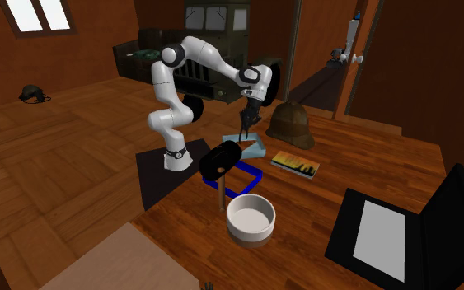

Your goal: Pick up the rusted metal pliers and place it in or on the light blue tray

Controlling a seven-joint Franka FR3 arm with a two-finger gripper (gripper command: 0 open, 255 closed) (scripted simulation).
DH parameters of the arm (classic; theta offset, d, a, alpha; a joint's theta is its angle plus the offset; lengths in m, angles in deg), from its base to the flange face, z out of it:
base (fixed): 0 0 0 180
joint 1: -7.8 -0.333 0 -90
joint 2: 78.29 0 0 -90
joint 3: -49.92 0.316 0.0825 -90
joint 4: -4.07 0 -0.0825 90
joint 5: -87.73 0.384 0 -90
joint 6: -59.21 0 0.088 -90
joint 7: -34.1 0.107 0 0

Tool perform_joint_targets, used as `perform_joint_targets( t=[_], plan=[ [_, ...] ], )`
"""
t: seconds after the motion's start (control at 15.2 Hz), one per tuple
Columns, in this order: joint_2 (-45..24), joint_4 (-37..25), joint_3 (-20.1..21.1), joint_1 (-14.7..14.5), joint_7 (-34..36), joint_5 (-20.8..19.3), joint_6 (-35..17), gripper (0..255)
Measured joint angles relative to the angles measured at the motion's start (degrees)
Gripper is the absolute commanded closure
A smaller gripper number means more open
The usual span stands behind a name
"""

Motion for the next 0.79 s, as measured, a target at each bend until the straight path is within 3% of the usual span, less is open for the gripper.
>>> perform_joint_targets(
  t=[0.07, 0.46, 0.79],
  plan=[
    [0.0, 0.0, 0.0, 0.0, 0.0, 0.0, 0.0, 0],
    [0.0, 0.0, 0.0, 0.0, 0.0, 0.0, 0.0, 0],
    [-2.07, -7.16, 2.99, 1.01, 0.98, -0.7, 6.55, 0]
  ],
)
